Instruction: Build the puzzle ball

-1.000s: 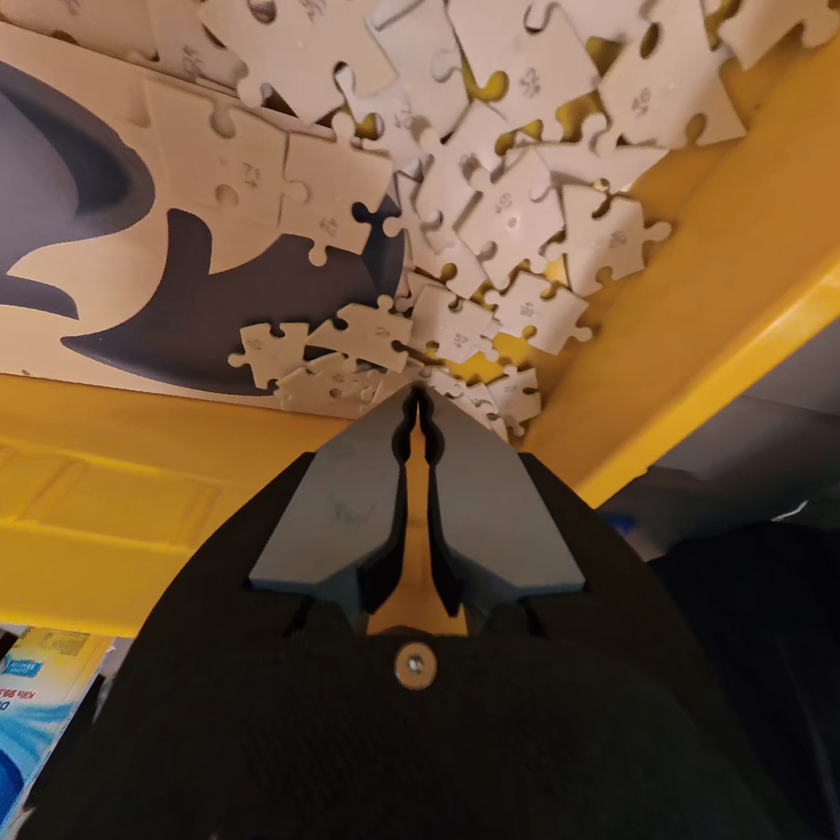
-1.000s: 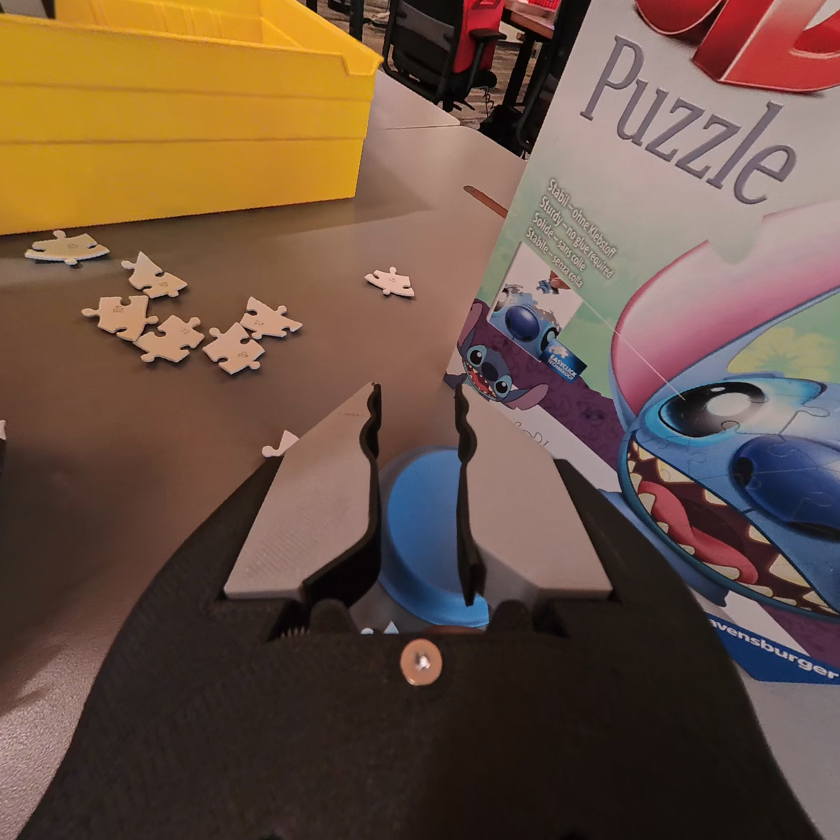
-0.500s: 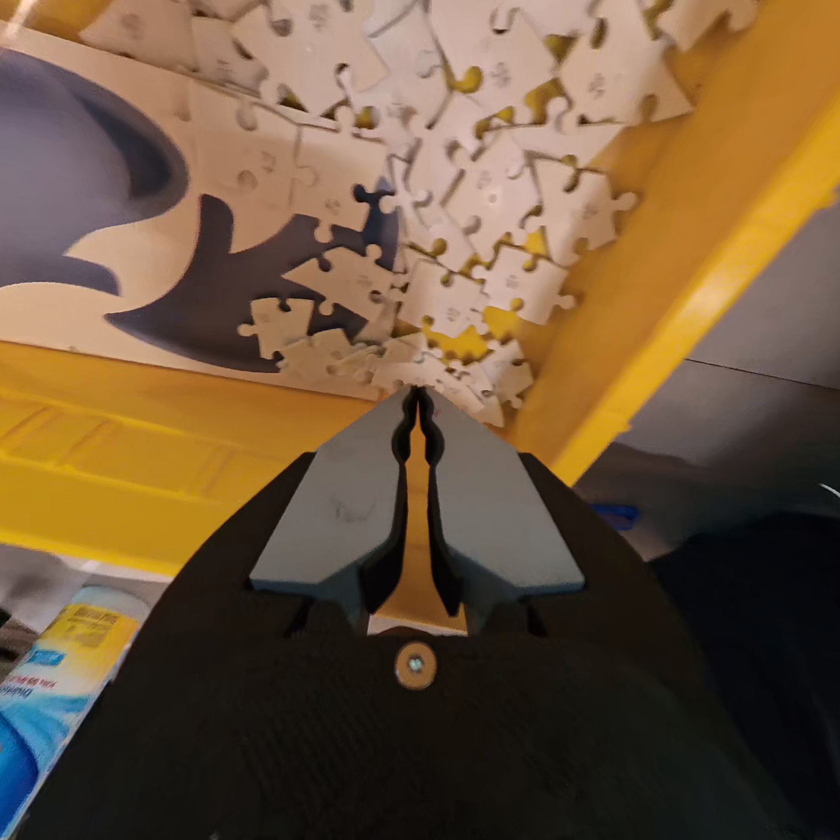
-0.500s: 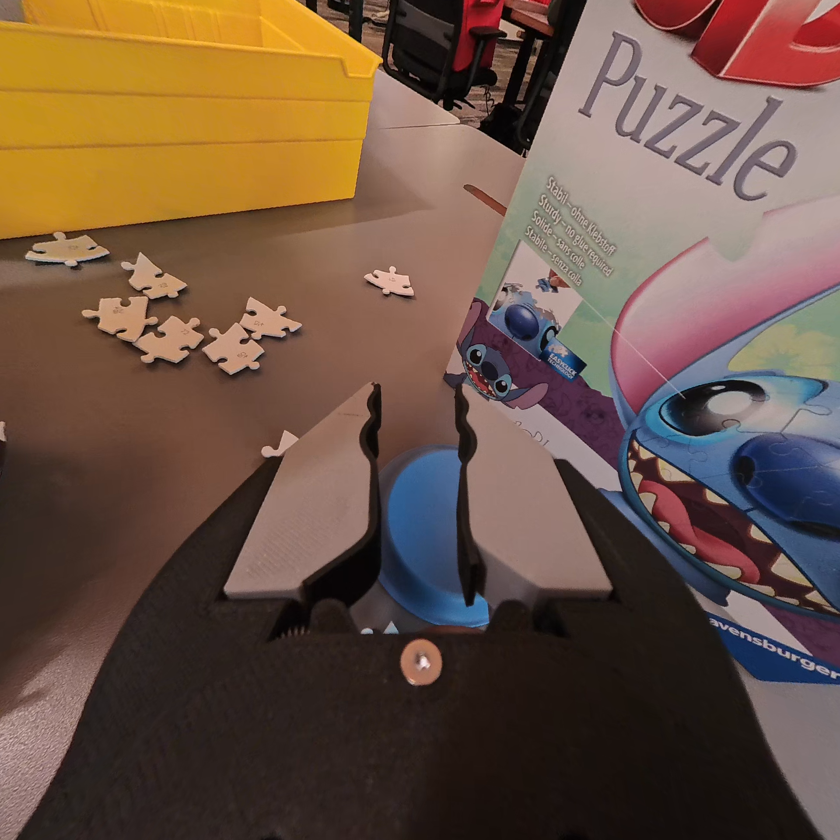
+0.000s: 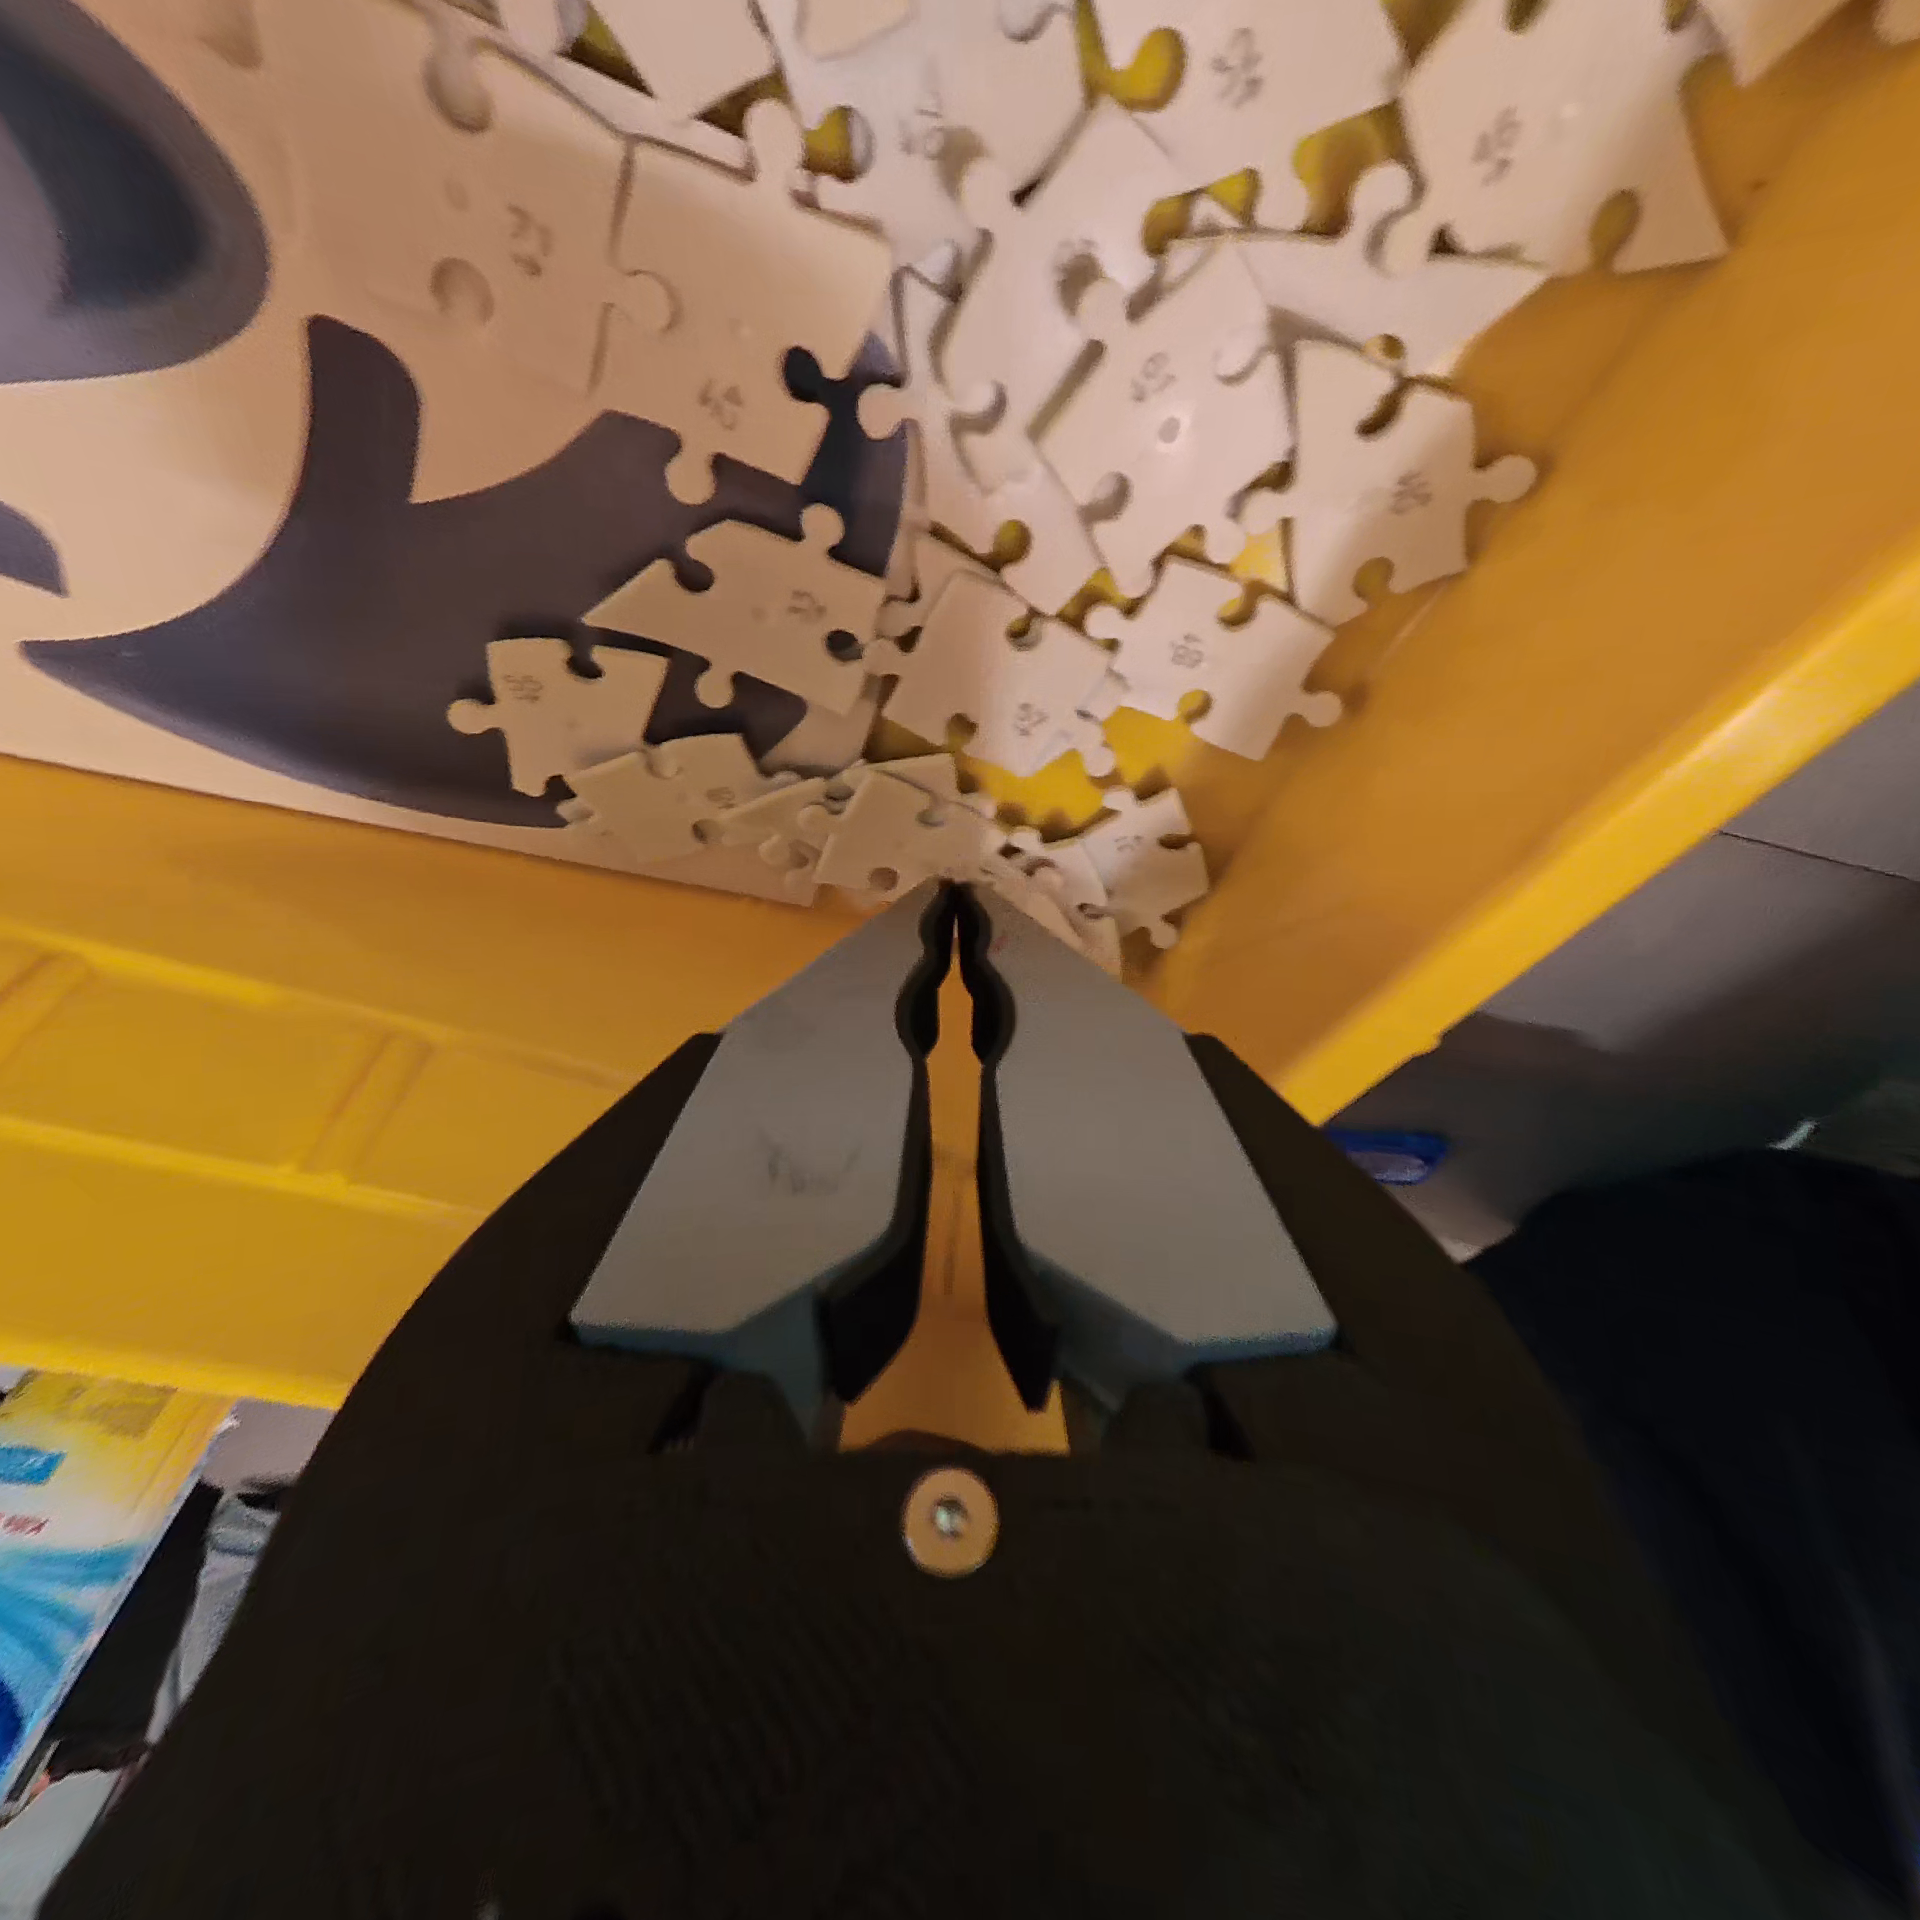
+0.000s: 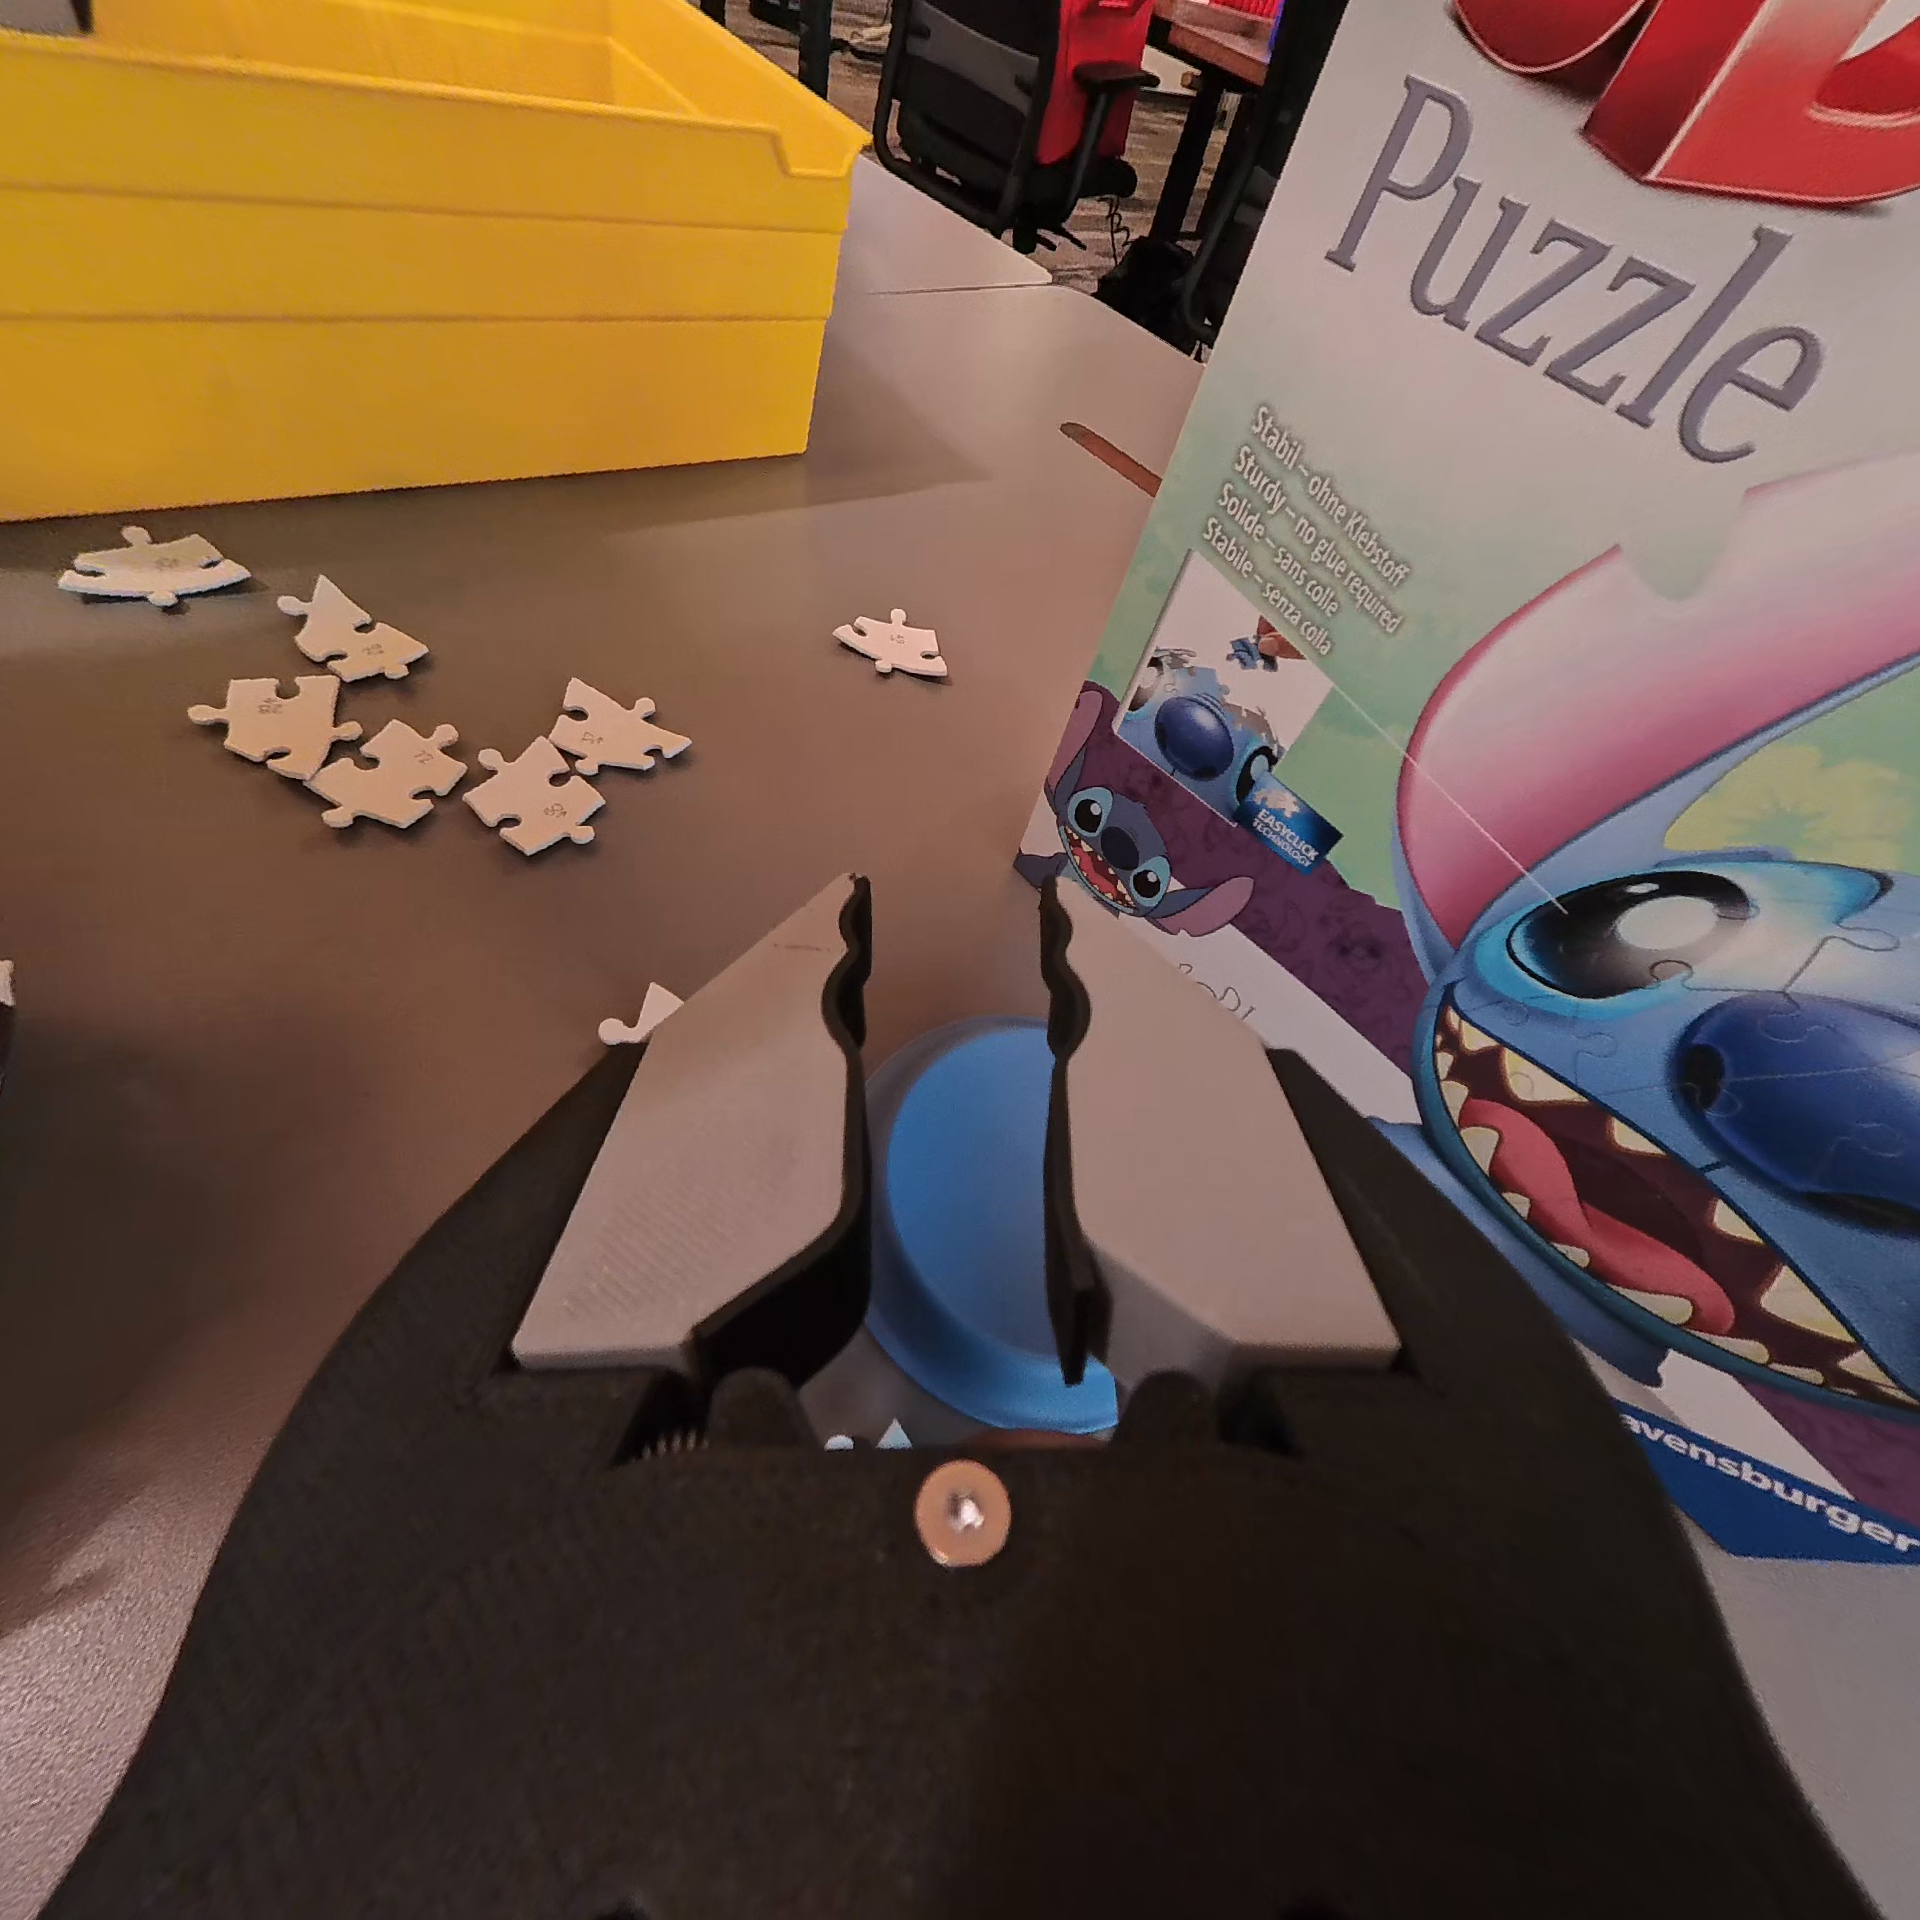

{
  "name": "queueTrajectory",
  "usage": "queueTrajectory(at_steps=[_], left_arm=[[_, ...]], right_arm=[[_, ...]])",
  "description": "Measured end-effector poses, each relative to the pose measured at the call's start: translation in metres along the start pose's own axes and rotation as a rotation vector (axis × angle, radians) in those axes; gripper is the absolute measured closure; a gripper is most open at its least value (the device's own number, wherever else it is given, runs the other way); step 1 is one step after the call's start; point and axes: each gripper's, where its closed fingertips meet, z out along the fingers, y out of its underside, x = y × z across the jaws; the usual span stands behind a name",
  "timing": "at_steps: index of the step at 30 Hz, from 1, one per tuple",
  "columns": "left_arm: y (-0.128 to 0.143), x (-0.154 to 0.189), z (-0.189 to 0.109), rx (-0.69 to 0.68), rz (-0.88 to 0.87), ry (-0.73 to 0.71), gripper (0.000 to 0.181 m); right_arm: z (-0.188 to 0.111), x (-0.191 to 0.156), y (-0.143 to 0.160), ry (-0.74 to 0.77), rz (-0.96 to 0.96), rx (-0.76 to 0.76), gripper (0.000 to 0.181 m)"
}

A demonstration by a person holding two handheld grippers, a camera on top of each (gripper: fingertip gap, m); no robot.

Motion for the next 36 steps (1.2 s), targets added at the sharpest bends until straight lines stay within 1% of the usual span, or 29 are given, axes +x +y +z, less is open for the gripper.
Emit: queueTrajectory(at_steps=[2,6,14,21,24,26,27,28,30,32,36], left_arm=[[-0.002,-0.008,-0.001,0.012,0.006,-0.048,0.181],[-0.004,-0.010,-0.004,0.038,0.001,-0.063,0.181],[-0.012,-0.031,-0.025,0.159,-0.060,-0.175,0.181],[-0.006,-0.024,-0.024,0.143,-0.034,-0.160,0.181],[-0.003,-0.037,-0.047,0.255,-0.075,-0.232,0.181],[-0.007,-0.033,-0.056,0.335,-0.104,-0.187,0.181],[-0.010,-0.027,-0.054,0.342,-0.104,-0.150,0.181],[-0.010,-0.025,-0.049,0.320,-0.095,-0.136,0.181],[-0.008,-0.024,-0.036,0.232,-0.081,-0.140,0.181],[-0.007,-0.020,-0.024,0.161,-0.074,-0.106,0.181],[-0.005,-0.008,-0.009,0.075,-0.067,-0.037,0.181]], right_arm=[[0.000,0.000,0.000,0.000,0.001,0.001,0.152],[0.000,0.000,0.000,-0.001,0.002,0.002,0.152],[0.000,0.000,0.000,-0.002,0.001,0.000,0.152],[0.000,0.000,0.000,-0.002,0.002,-0.001,0.152],[0.000,0.000,0.000,-0.002,0.000,0.001,0.152],[0.000,0.000,0.000,-0.004,0.001,-0.002,0.152],[0.001,0.000,0.001,-0.004,0.001,-0.003,0.152],[0.001,0.000,0.001,-0.004,0.001,-0.003,0.152],[0.000,0.000,0.000,-0.002,0.000,-0.001,0.152],[0.000,0.000,0.000,0.000,-0.002,0.002,0.152],[0.000,-0.001,0.000,-0.001,-0.003,-0.001,0.152]])
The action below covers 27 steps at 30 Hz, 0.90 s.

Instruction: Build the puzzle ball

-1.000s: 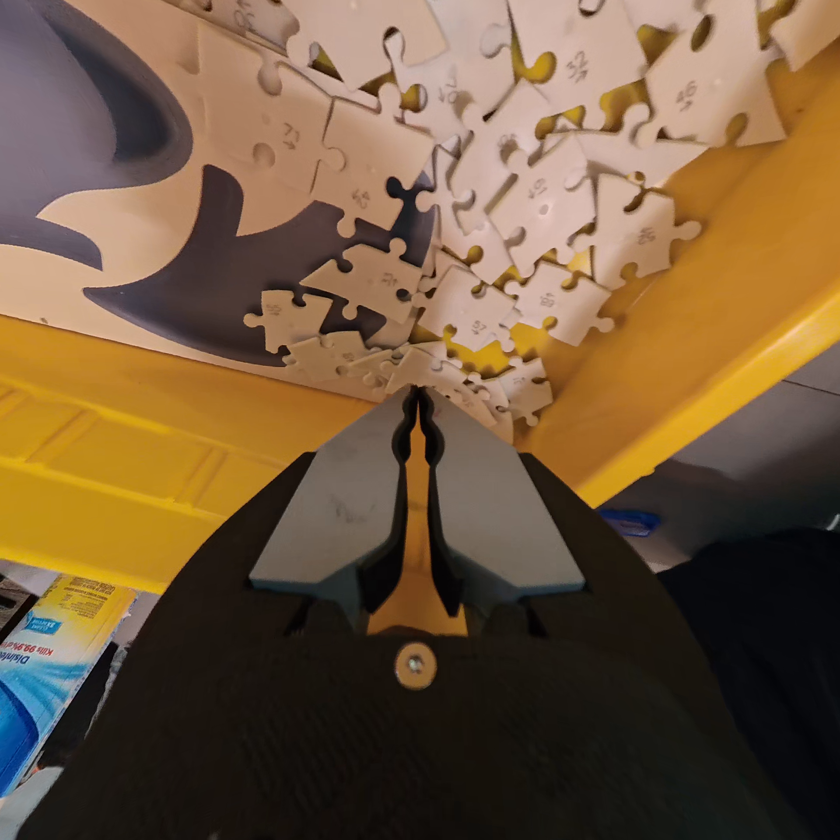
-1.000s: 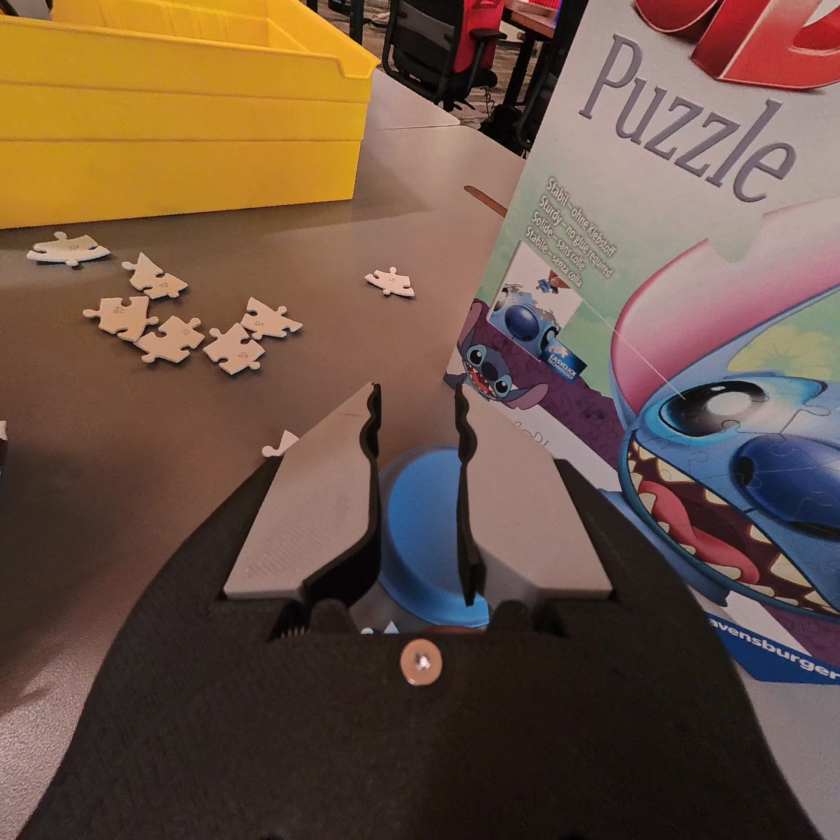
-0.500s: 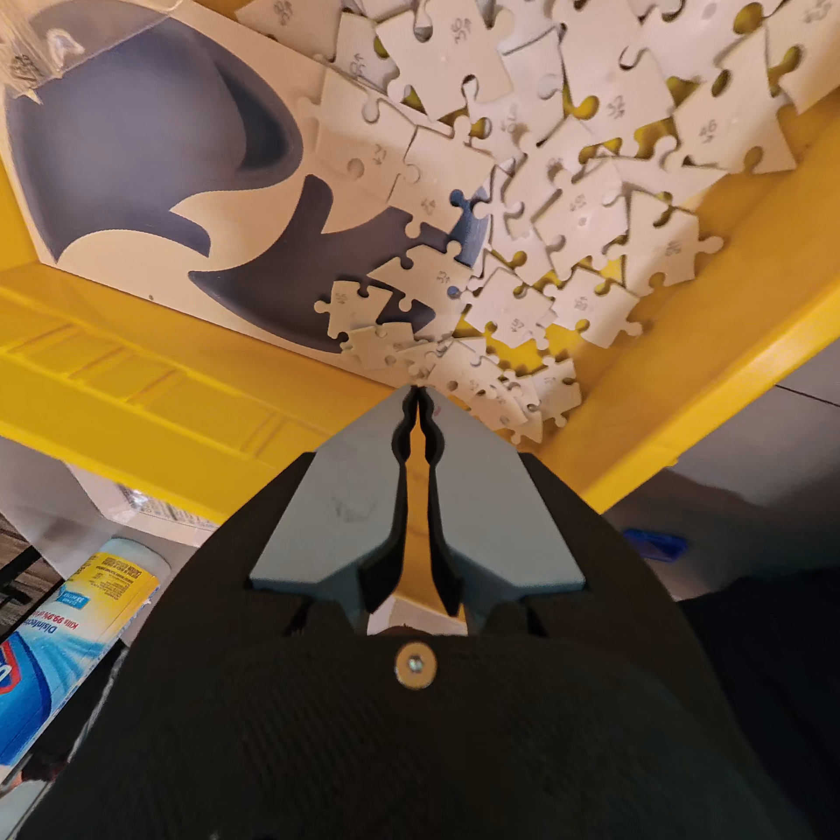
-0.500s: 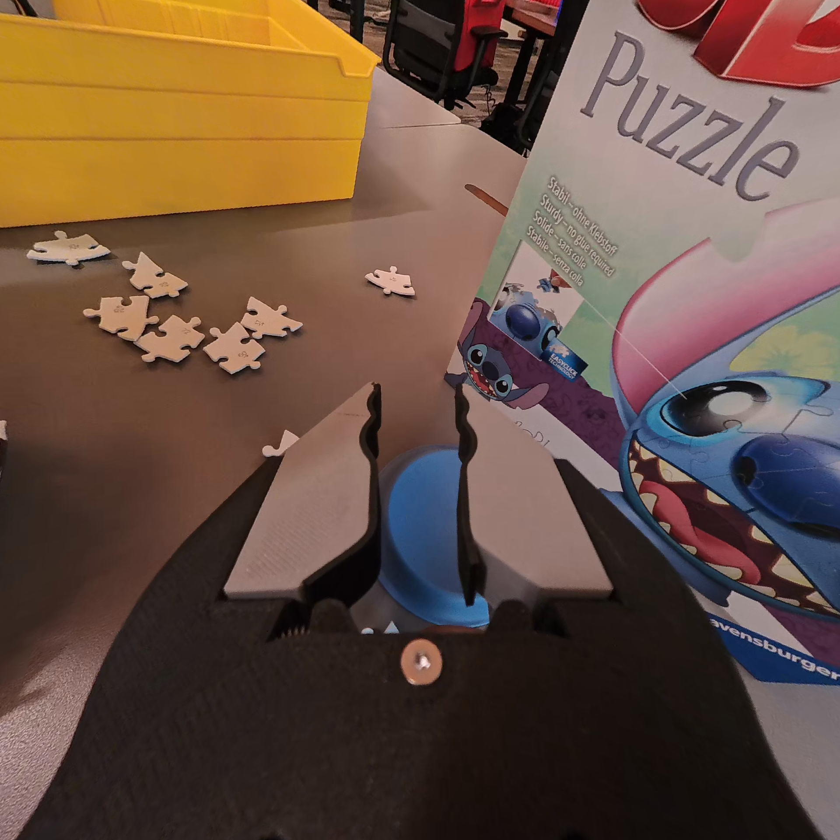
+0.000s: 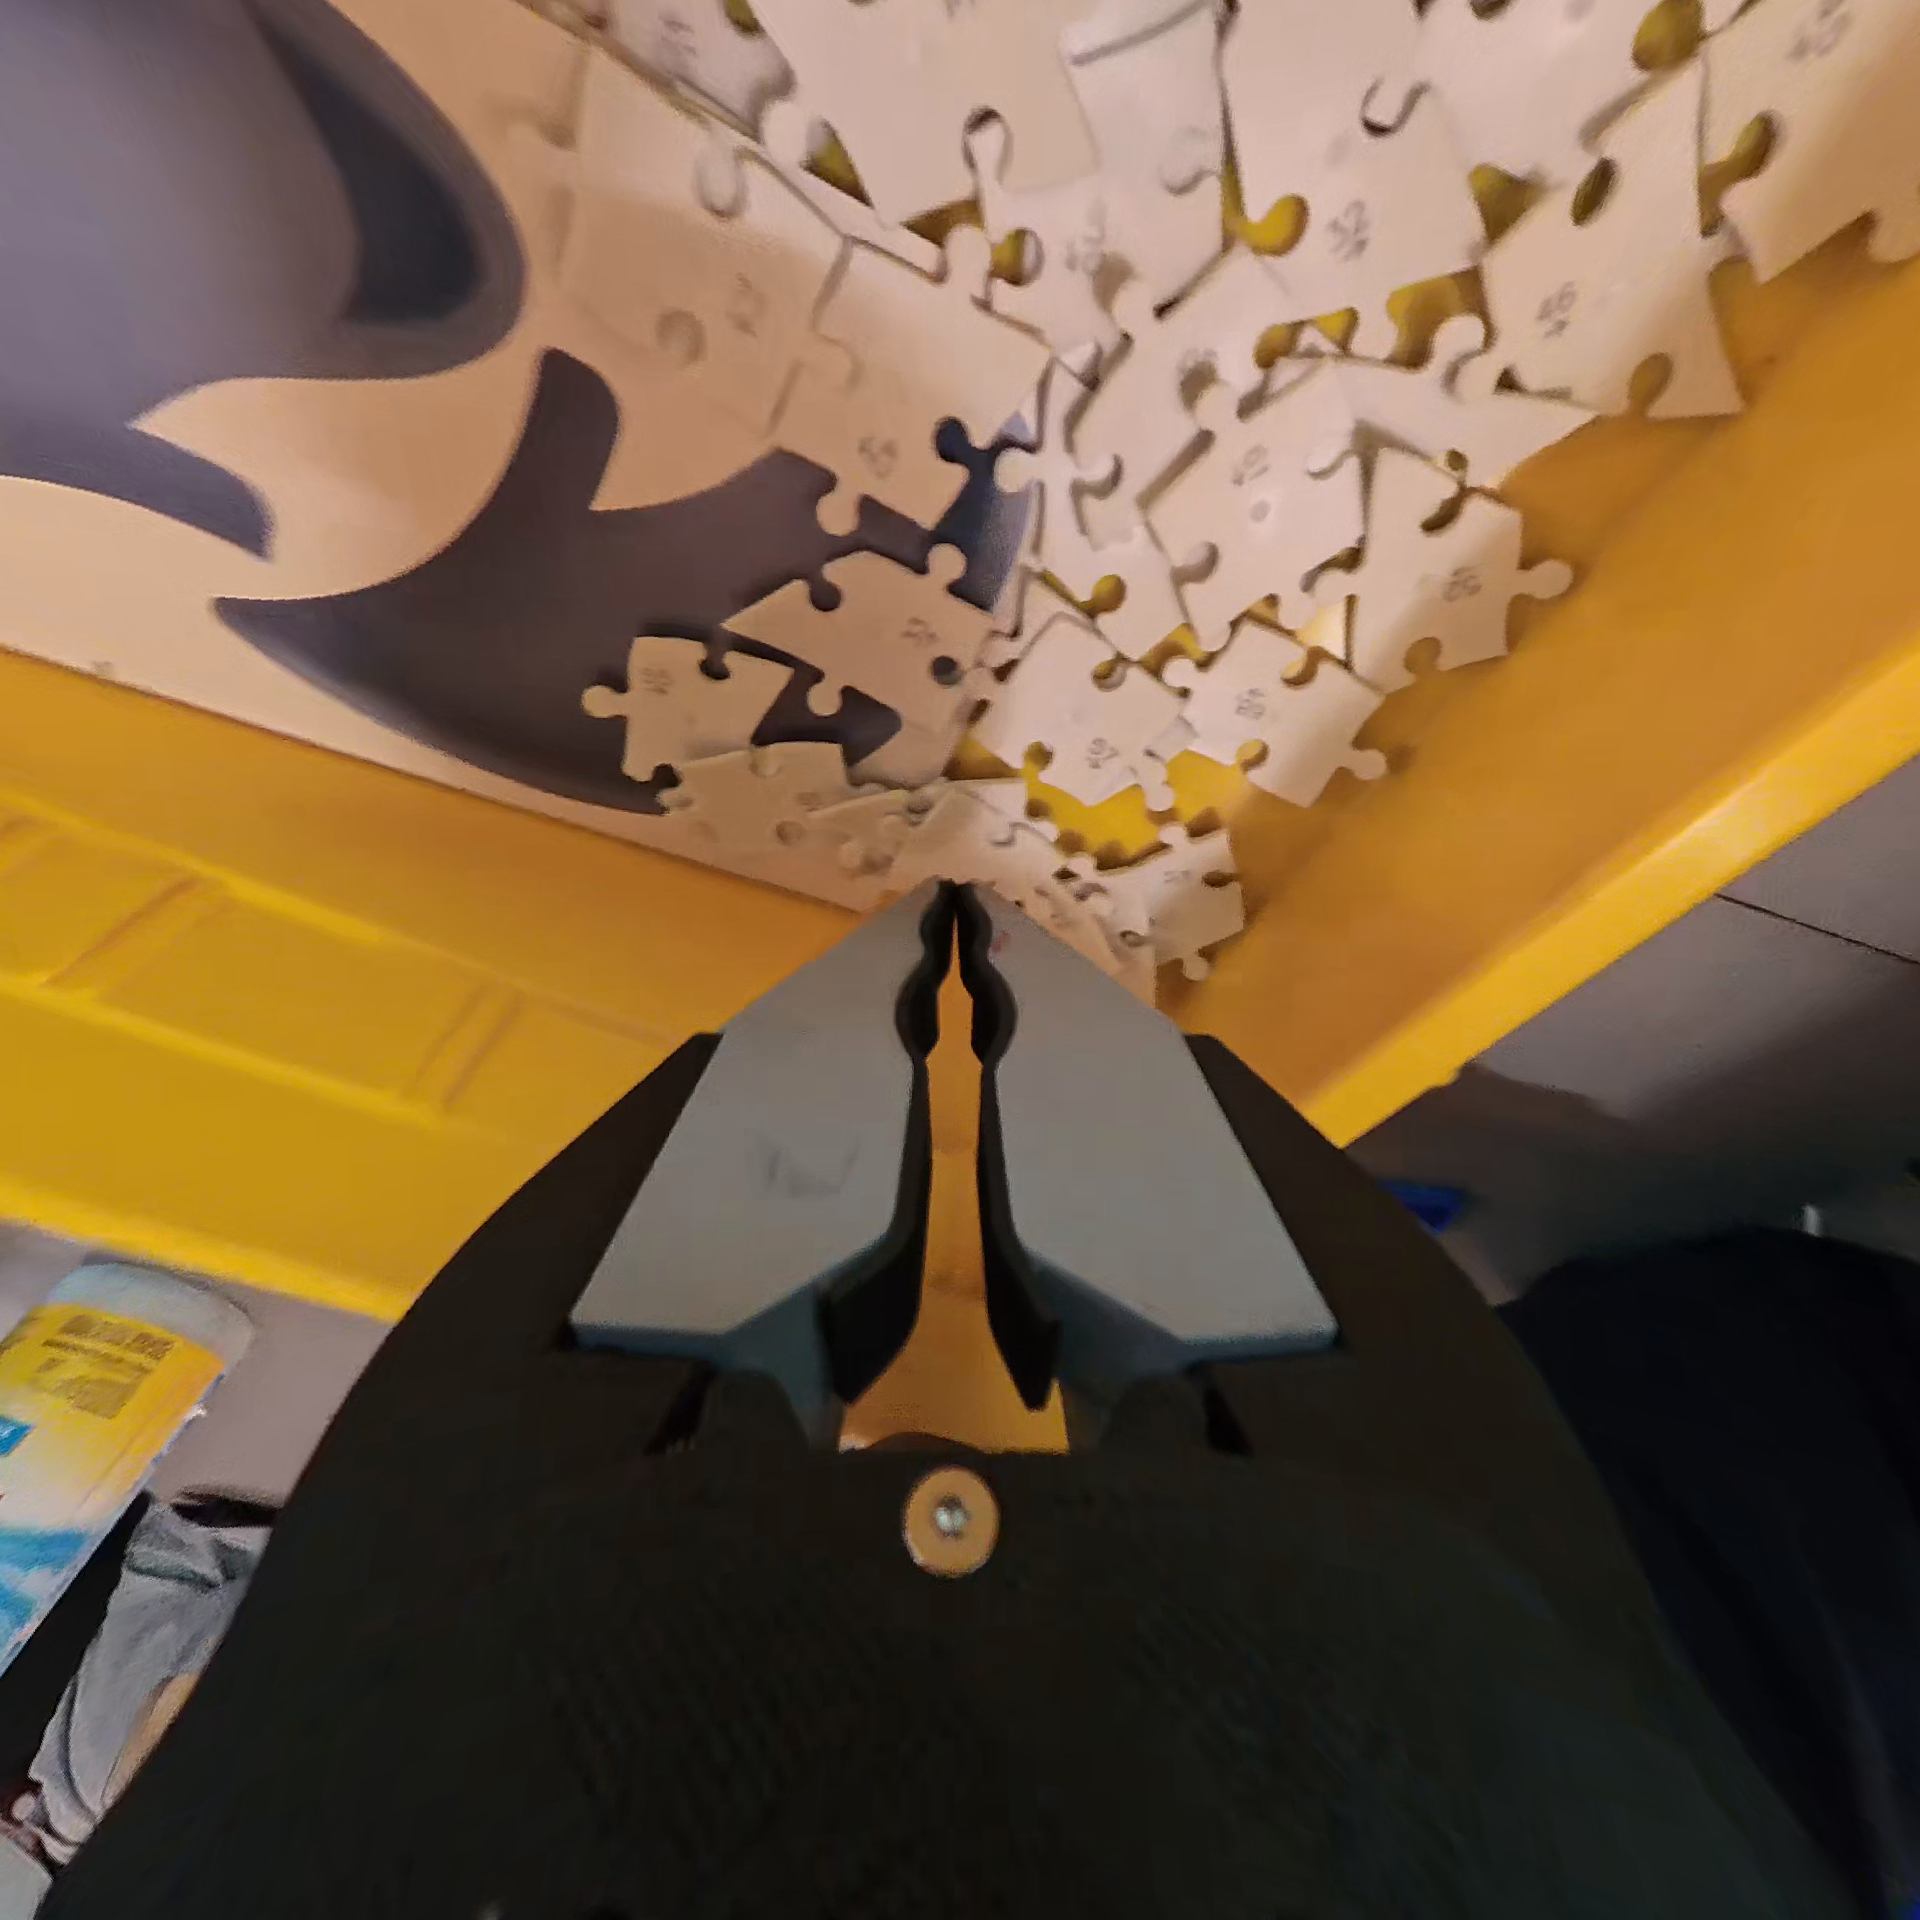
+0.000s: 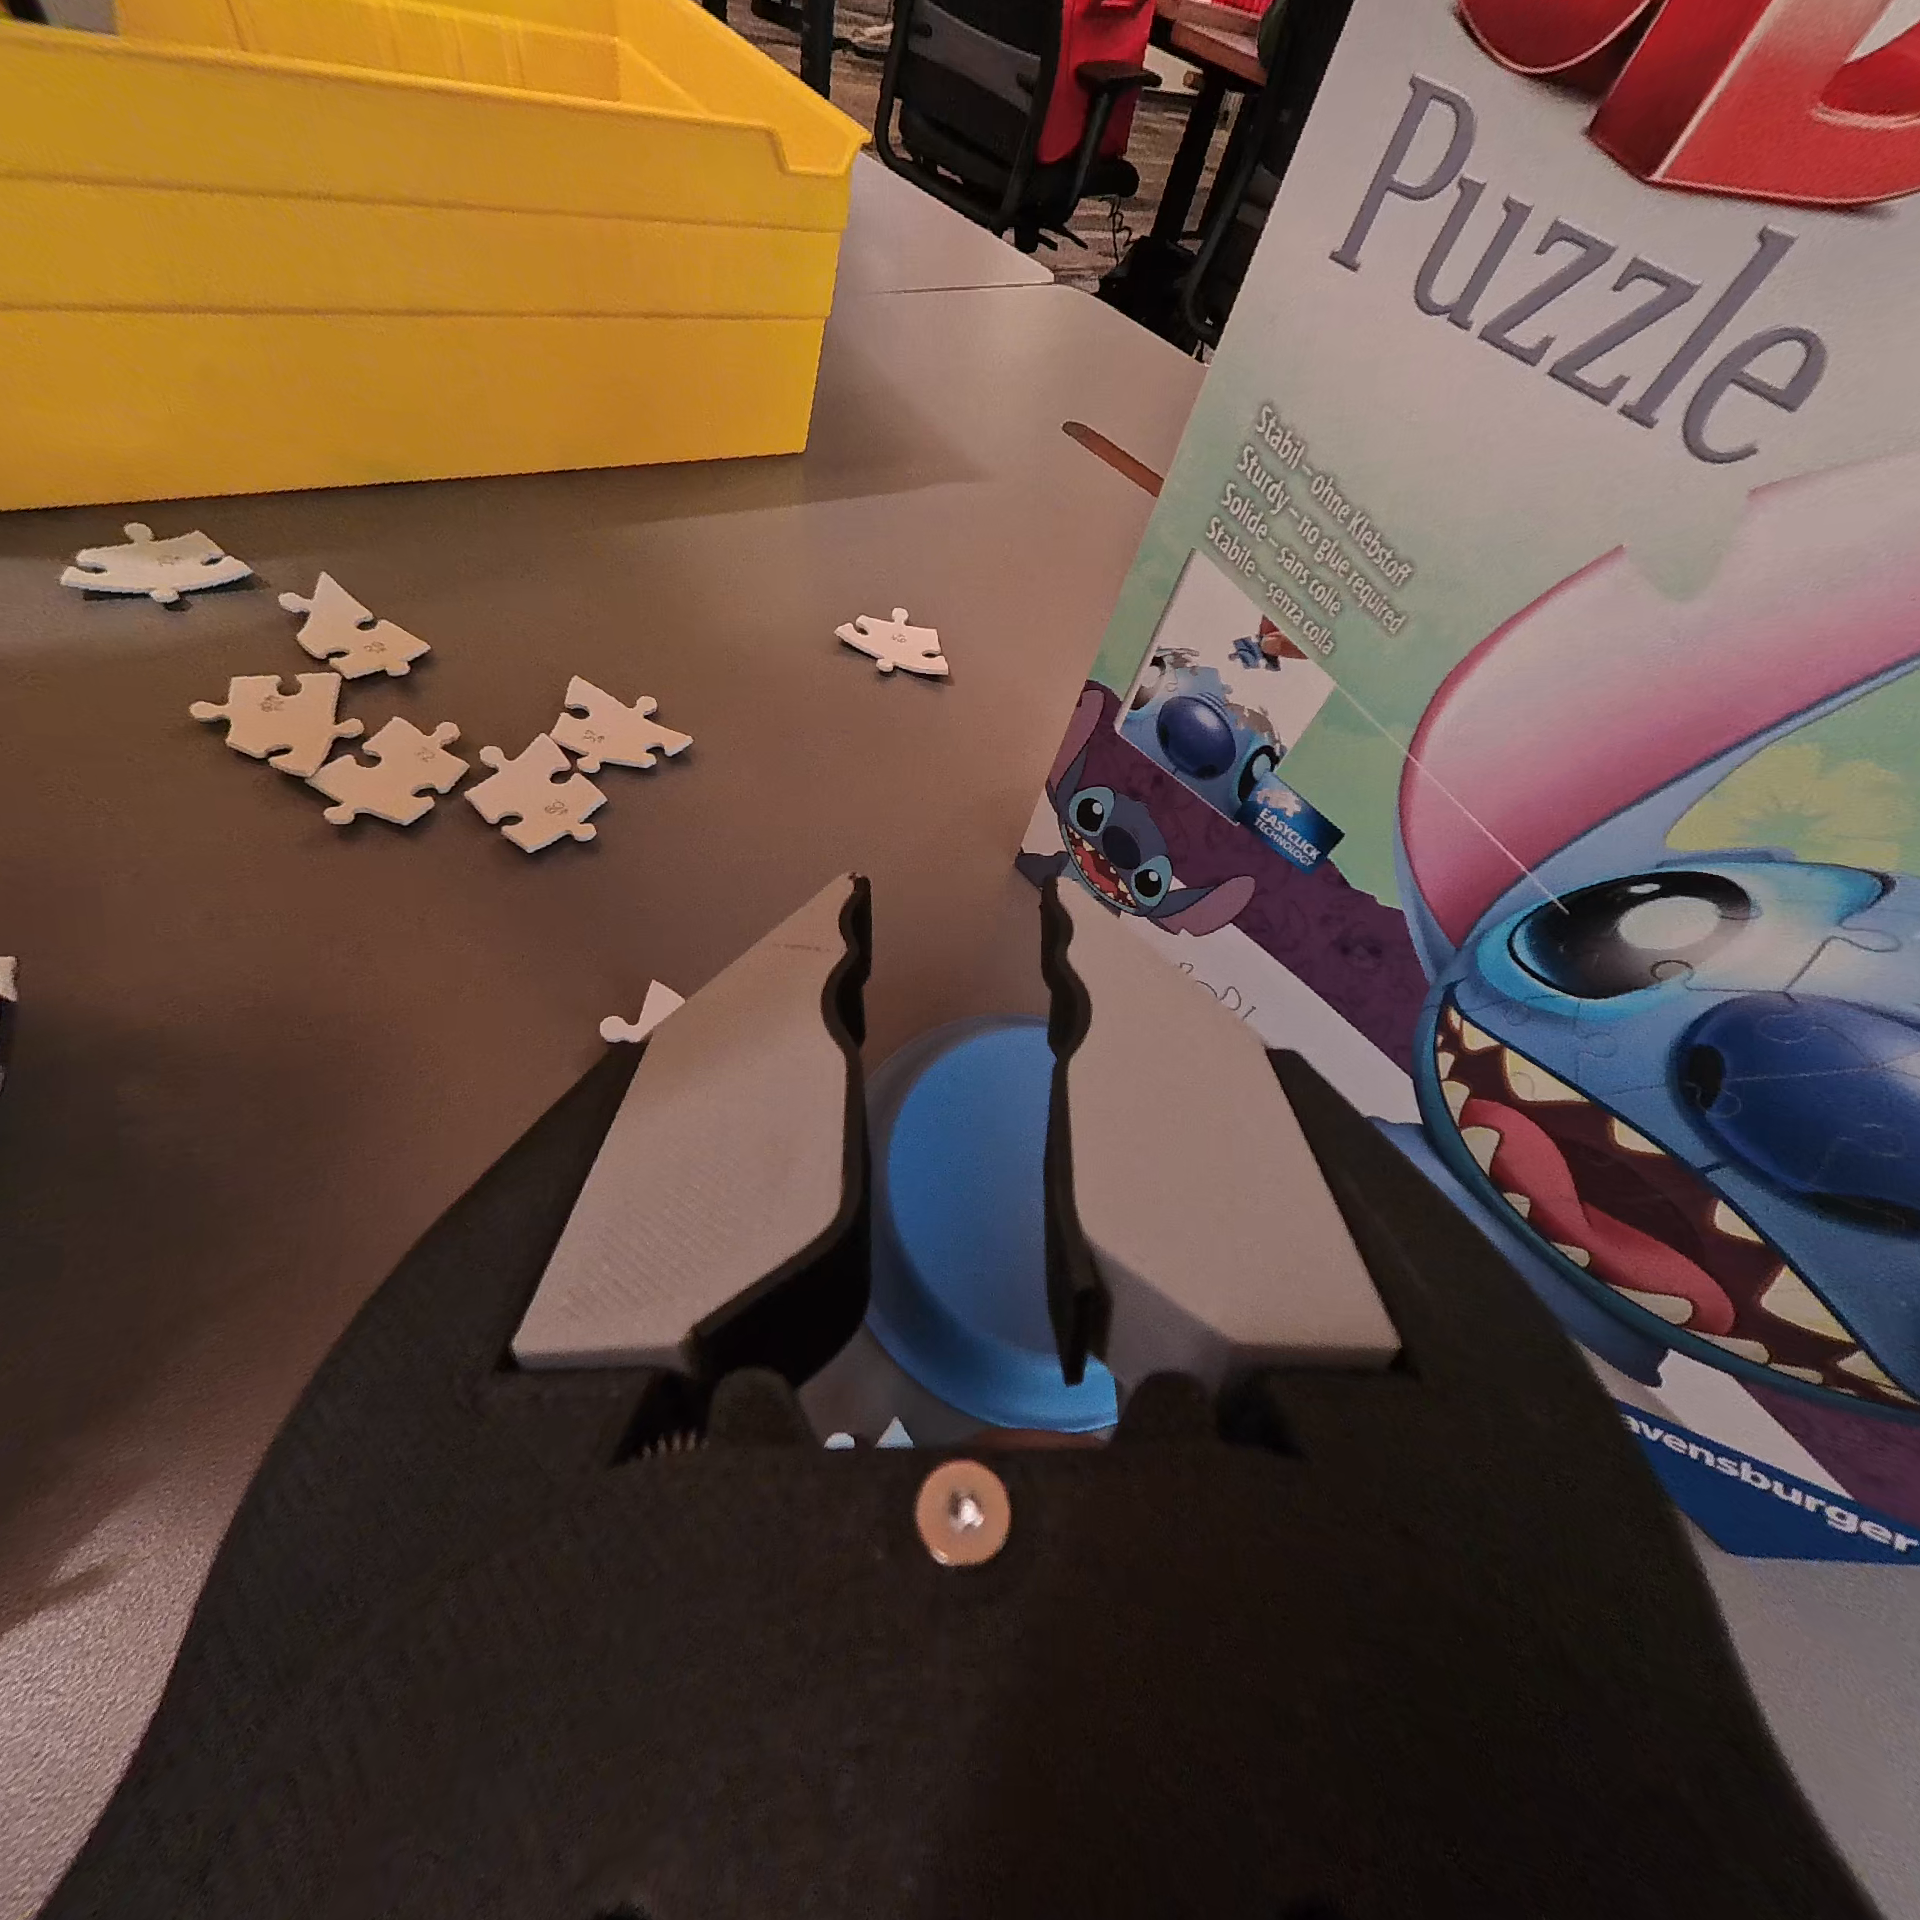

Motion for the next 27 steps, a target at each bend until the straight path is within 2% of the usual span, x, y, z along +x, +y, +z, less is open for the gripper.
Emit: queueTrajectory(at_steps=[4,6,9,12,16,20,27], left_arm=[[0.006,0.009,0.013,-0.103,0.003,0.044,0.181],[0.001,0.014,0.010,-0.085,0.013,0.057,0.181],[-0.018,0.044,0.006,0.009,0.118,0.198,0.181],[-0.024,0.021,-0.001,0.057,0.134,0.044,0.181],[-0.021,-0.007,-0.020,0.152,-0.006,-0.021,0.181],[-0.006,-0.013,-0.014,0.100,-0.052,-0.022,0.181],[-0.002,-0.008,0.009,-0.042,-0.030,-0.008,0.181]], right_arm=[[0.000,0.000,0.000,-0.002,0.002,0.000,0.152],[0.000,0.000,0.000,-0.002,0.001,0.001,0.152],[0.000,0.000,0.000,-0.002,-0.001,-0.002,0.152],[0.000,0.000,0.000,-0.002,0.000,0.001,0.152],[0.000,0.000,0.000,-0.004,0.000,-0.001,0.152],[0.000,0.000,0.000,-0.003,0.001,-0.001,0.152],[0.000,0.000,0.000,-0.001,0.001,0.000,0.152]])
